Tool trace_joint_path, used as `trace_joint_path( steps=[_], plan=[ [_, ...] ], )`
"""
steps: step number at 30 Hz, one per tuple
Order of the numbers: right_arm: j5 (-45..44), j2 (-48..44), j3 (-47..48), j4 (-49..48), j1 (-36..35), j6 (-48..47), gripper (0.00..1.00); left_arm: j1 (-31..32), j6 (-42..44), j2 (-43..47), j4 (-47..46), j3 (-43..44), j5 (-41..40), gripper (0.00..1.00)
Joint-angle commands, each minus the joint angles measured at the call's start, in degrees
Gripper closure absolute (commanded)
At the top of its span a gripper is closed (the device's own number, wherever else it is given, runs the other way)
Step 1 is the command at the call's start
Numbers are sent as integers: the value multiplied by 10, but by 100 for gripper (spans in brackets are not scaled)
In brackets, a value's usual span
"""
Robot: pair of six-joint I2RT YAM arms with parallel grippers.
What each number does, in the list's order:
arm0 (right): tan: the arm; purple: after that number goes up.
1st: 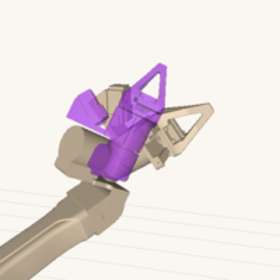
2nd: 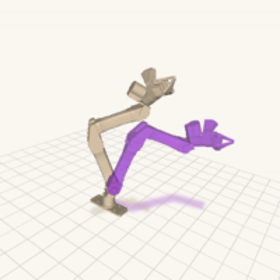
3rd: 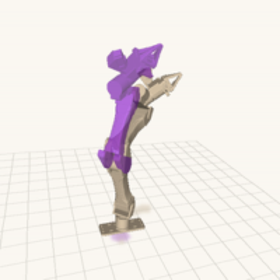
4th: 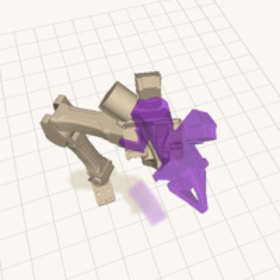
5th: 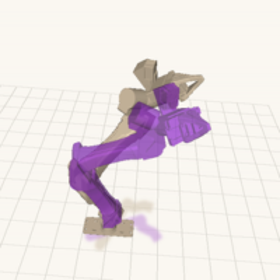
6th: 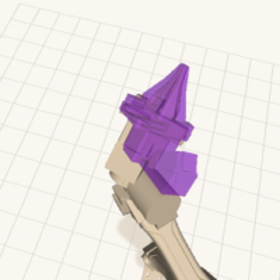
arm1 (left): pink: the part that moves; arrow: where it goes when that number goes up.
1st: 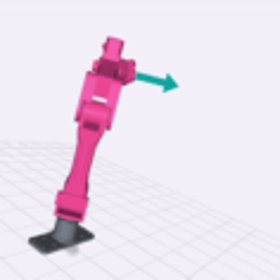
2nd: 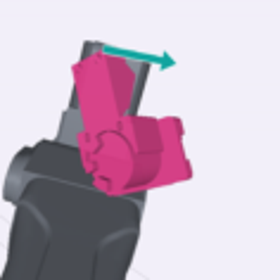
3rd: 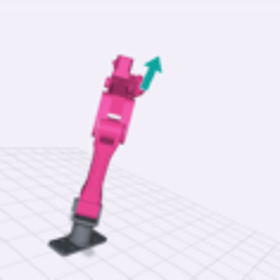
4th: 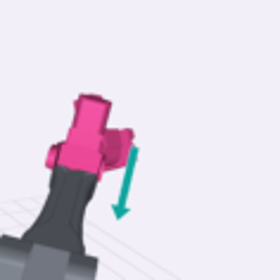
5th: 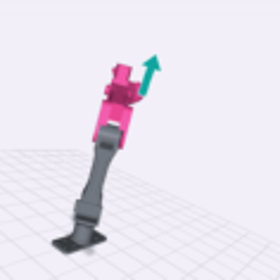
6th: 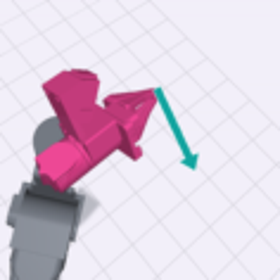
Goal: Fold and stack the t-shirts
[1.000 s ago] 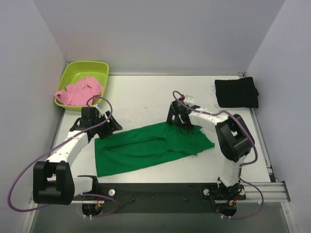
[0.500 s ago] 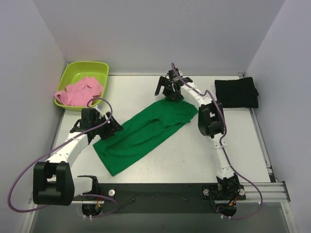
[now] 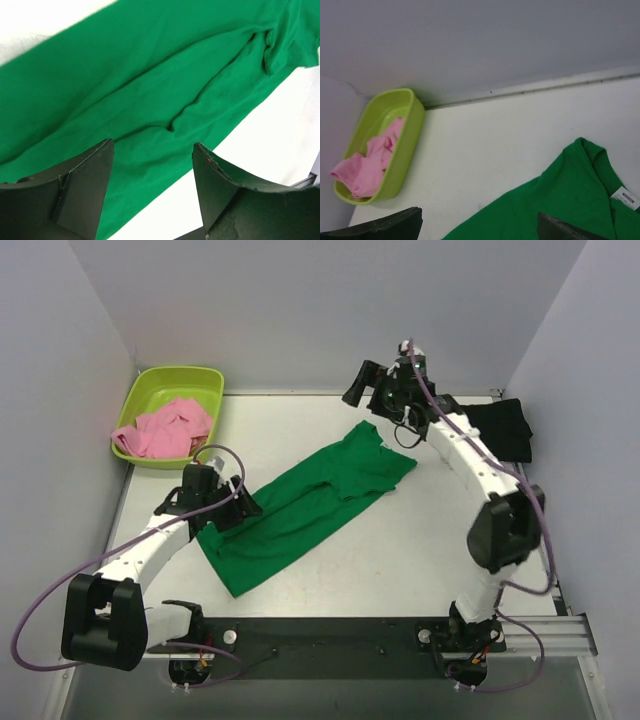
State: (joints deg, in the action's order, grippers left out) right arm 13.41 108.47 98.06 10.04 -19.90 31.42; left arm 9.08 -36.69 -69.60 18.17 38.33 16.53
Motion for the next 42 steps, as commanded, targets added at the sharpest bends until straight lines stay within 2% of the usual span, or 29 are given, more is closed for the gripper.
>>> trace_joint_path(
  steps=[1,6,10,22,28,33,37,42],
  plan=[
    [-9,-145,-103,-36,-22,-19,0,28,-15,21,23,-10,-56,27],
    [-13,-238,-211,-61,-38,-17,0,34,-33,33,18,-43,-98,27],
    [-19,-301,-287,-66,-53,-14,0,39,-47,26,4,-68,-98,28],
    [-56,-374,-372,-56,-88,-15,0,108,-107,52,-18,-150,-133,29],
    [-68,-418,-393,-36,-88,-19,0,203,-180,54,-51,-195,-176,30],
    [-79,-452,-402,-7,-89,-23,0,352,-276,25,-102,-197,-225,32],
    [-91,-475,-414,10,-88,-26,0,461,-321,-50,-114,-136,-265,32],
    [-101,-504,-420,38,-83,-31,0,586,-354,-190,-152,-26,-278,32]
  ],
)
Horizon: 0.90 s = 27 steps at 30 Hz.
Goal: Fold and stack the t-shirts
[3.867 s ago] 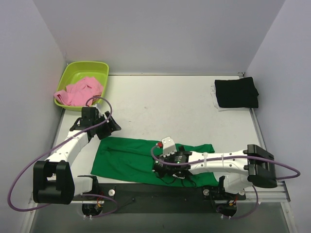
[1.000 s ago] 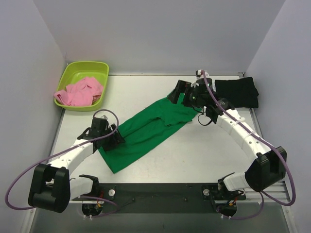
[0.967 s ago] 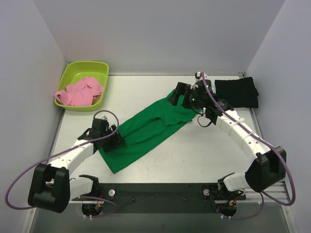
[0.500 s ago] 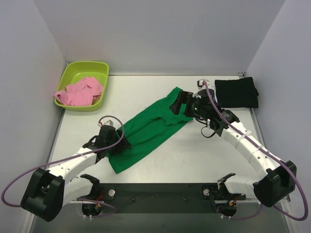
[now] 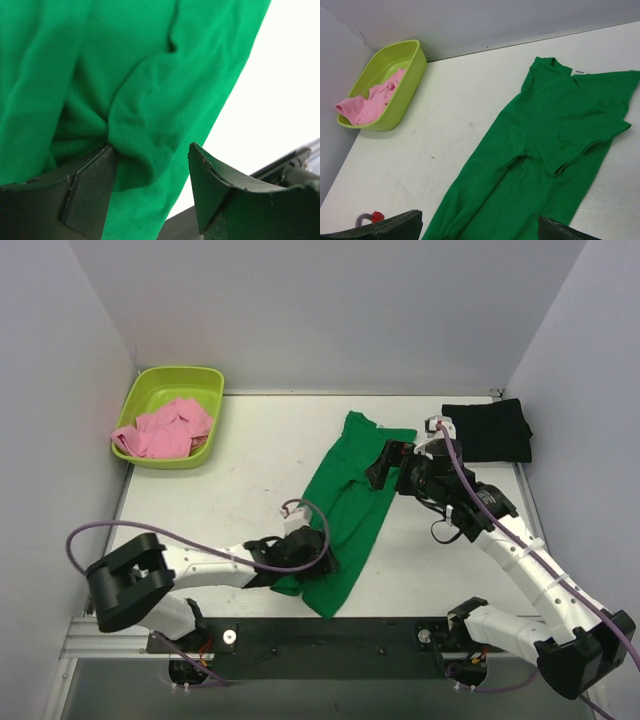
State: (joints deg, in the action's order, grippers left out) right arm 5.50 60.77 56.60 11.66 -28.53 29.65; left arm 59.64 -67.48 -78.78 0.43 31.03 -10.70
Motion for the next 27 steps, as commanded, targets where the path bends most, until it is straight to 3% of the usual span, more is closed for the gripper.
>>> trace_joint_path(
  steps=[1,6,13,20,27],
  plan=[
    [-22,-30,-5,26,4,-14,0,95,-47,-120,21,71,-11,32],
    [-35,-45,-2,59,18,-28,0,151,-34,-251,7,216,3,32],
    [-36,-44,-3,69,56,-38,0,184,39,-282,12,343,24,33],
    [-34,-2,-13,57,66,-48,0,176,106,-161,77,367,25,31],
    [-1,59,-74,7,68,-22,0,83,140,-11,136,295,25,30]
  ],
)
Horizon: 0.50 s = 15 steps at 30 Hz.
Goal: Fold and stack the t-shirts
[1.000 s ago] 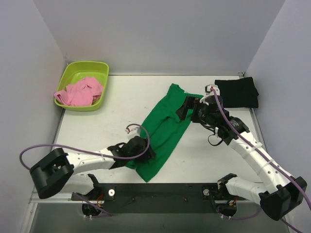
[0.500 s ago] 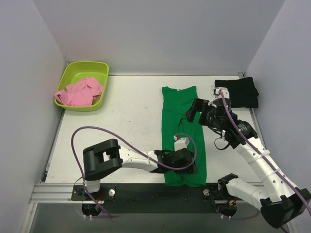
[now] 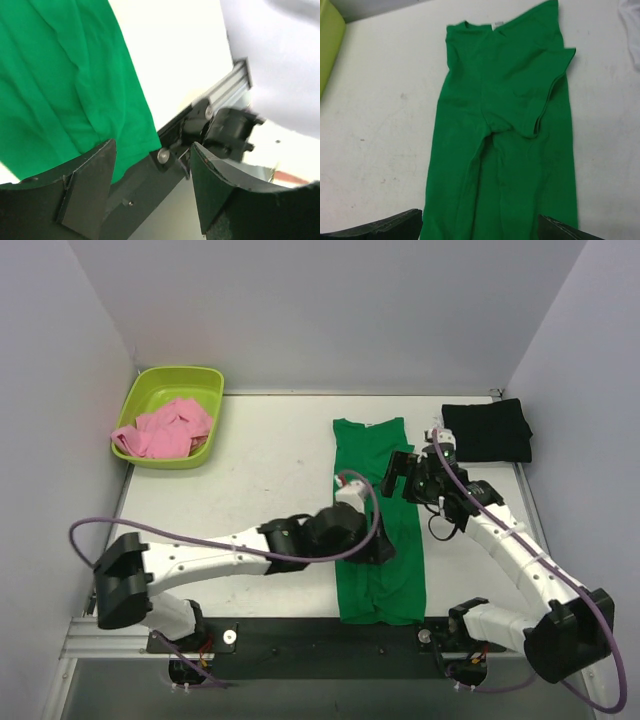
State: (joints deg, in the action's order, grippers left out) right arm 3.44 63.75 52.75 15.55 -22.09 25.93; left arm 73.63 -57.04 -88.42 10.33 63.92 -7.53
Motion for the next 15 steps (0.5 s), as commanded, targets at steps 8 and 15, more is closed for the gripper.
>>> trace_joint_path(
  steps=[8,15],
  plan=[
    [44,60,-111,-101,3,39,0,-180,88,104,14,-78,43,30],
    [96,21,-190,-174,4,75,0,-221,83,55,-60,-110,75,30]
  ],
)
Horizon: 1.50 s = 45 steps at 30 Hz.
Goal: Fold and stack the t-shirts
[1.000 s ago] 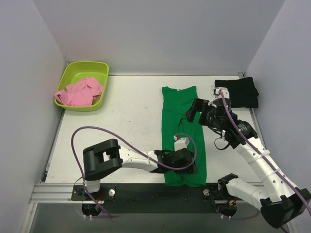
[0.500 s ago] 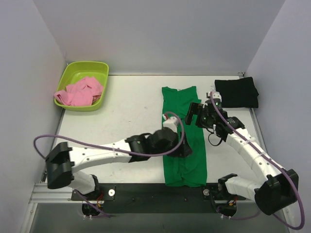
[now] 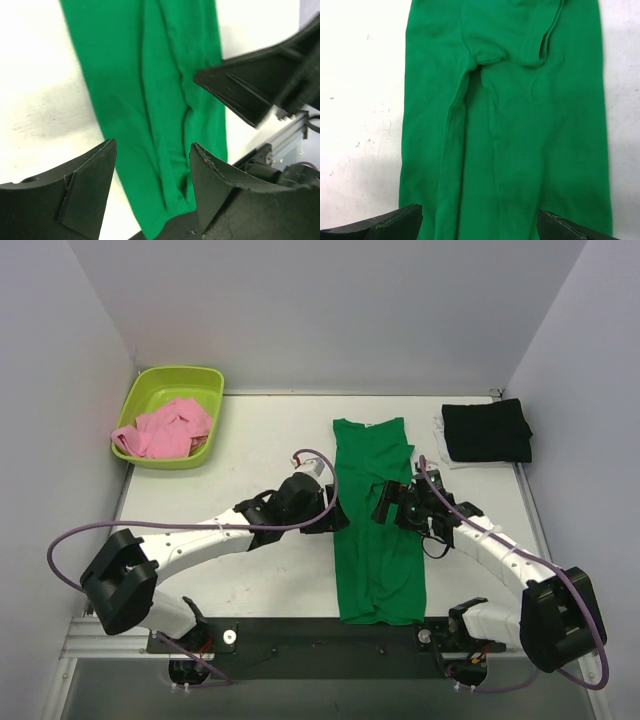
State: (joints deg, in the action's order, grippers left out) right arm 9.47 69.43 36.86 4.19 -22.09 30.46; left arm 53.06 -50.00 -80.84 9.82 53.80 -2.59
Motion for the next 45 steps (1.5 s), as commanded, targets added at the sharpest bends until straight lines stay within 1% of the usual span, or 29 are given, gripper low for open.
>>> trace_joint_path(
  steps=[1,7,13,18,20,21,23,24,27,35,45],
  plan=[
    [51,-42,-52,-77,4,37,0,-16,11,-25,-65,-11,26,30],
    [80,-84,-106,-119,4,65,0,-26,7,-52,-88,-19,50,31],
    [92,-91,-107,-116,2,68,0,-31,3,-56,-89,-23,53,31],
    [91,-74,-113,-121,1,72,0,-35,0,-54,-89,-29,55,31],
    [85,-63,-115,-119,0,67,5,-37,-2,-54,-90,-32,56,31],
    [82,-59,-115,-117,1,67,10,-38,-3,-54,-89,-33,58,31],
    [80,-44,-115,-121,0,66,13,-38,-3,-54,-108,-36,58,32],
    [80,-40,-115,-127,-1,66,18,-38,-4,-54,-110,-38,58,32],
    [75,-19,-111,-135,-12,67,22,-40,-5,-53,-113,-43,60,32],
    [71,33,-114,-173,-22,72,24,-46,-5,-43,-118,-57,65,32],
    [71,96,-94,-218,-81,96,24,-49,-7,-43,-123,-62,67,32]
  ],
)
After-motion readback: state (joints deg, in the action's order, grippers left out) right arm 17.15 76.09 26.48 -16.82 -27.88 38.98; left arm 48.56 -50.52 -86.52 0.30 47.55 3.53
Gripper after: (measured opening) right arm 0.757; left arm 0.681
